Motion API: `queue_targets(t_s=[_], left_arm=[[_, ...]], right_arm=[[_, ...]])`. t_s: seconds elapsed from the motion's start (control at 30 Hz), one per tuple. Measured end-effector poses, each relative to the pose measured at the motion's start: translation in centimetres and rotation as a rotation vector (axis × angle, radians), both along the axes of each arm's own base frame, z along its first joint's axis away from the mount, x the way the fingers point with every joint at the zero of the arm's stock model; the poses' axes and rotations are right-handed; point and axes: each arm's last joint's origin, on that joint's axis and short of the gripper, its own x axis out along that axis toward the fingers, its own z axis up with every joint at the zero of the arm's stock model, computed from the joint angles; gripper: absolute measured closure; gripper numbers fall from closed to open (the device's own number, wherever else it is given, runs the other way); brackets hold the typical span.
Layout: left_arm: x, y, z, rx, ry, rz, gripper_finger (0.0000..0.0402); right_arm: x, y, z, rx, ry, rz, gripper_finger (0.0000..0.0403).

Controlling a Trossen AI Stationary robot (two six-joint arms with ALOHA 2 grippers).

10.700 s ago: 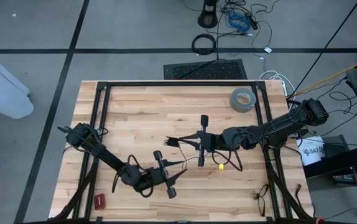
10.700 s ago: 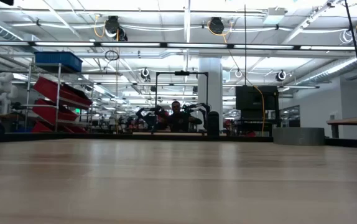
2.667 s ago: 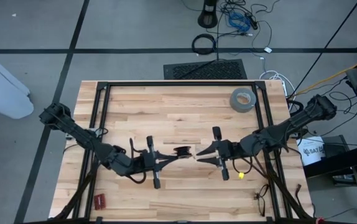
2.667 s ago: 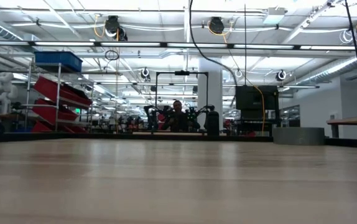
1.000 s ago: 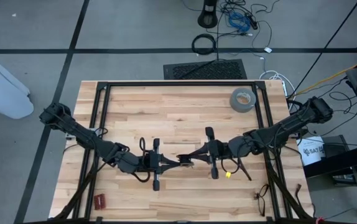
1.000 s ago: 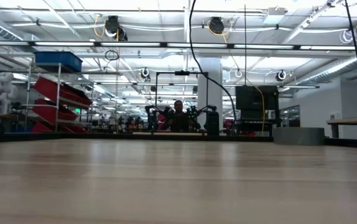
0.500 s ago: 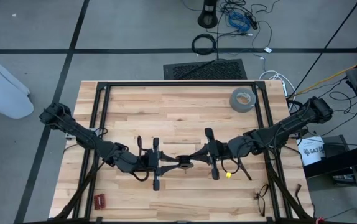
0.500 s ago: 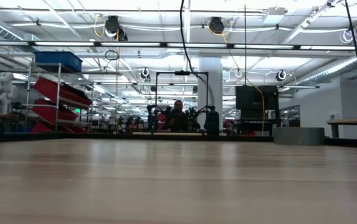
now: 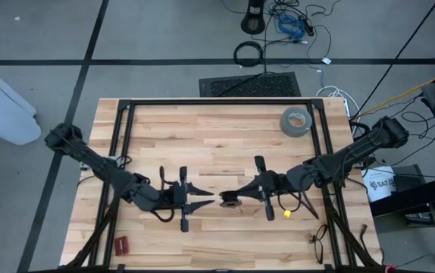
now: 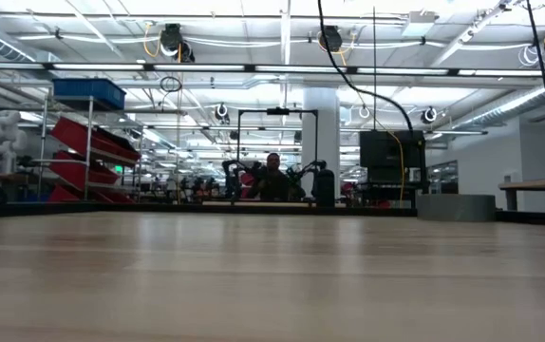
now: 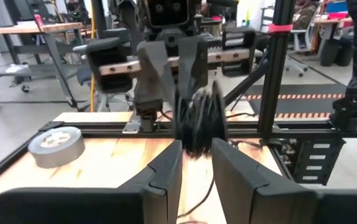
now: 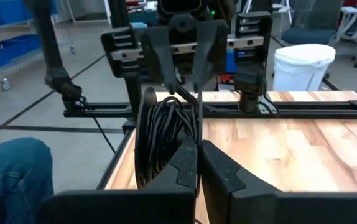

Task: Coil cords
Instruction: Coil the black wire onto the spool

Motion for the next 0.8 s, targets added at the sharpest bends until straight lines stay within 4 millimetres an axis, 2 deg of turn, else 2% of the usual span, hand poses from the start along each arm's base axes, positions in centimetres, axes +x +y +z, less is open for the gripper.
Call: queue_targets(t_s=[0.37,0.53,0.8], left_arm=[[-1.4,-1.3,0.2,0.001,0.008,0.041,0.0307],[-0.5,-1.9,-2.2,-0.014,0.089,0.084,0.0307],[2.2,-2.8,-5.7,0.009,0.063,0.208,0.0305]], right_arm=[[-0.9,-0.5,1.4,-0.005,-0.065,-0.033,0.0403],[-1.5,-0.9,2.3,-0.015,-0.105,-0.056,0.0403],[-2.0,-1.1,3.5,-0.044,-0.194,-0.051,0.0403]])
